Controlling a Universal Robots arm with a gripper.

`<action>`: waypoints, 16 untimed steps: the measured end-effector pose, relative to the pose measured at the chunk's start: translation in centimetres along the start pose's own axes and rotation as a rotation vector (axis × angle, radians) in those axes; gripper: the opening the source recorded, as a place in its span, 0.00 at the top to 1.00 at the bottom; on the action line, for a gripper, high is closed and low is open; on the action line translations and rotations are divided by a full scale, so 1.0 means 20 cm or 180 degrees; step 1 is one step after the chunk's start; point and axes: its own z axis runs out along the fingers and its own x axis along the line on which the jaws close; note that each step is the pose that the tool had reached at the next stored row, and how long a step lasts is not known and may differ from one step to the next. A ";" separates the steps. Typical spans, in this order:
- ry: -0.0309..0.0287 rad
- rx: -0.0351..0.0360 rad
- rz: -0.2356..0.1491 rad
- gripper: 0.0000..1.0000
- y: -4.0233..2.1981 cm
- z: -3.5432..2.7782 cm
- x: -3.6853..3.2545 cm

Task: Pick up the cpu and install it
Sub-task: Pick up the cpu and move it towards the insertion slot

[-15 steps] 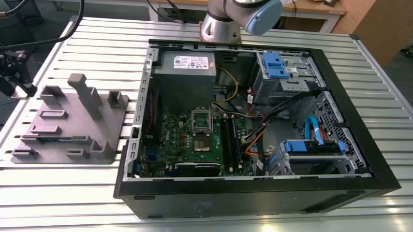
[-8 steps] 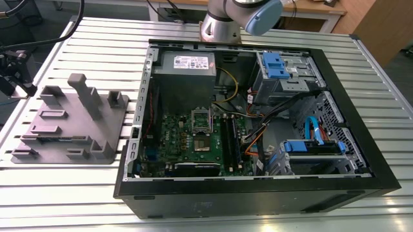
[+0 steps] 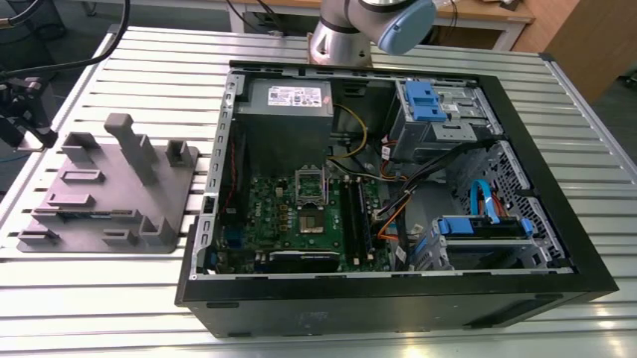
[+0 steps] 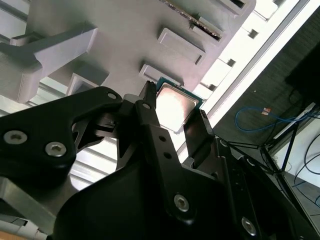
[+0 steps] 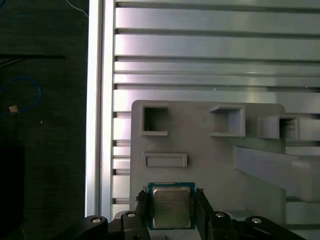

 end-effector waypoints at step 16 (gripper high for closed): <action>0.0001 -0.0057 0.0002 0.53 0.000 0.000 0.000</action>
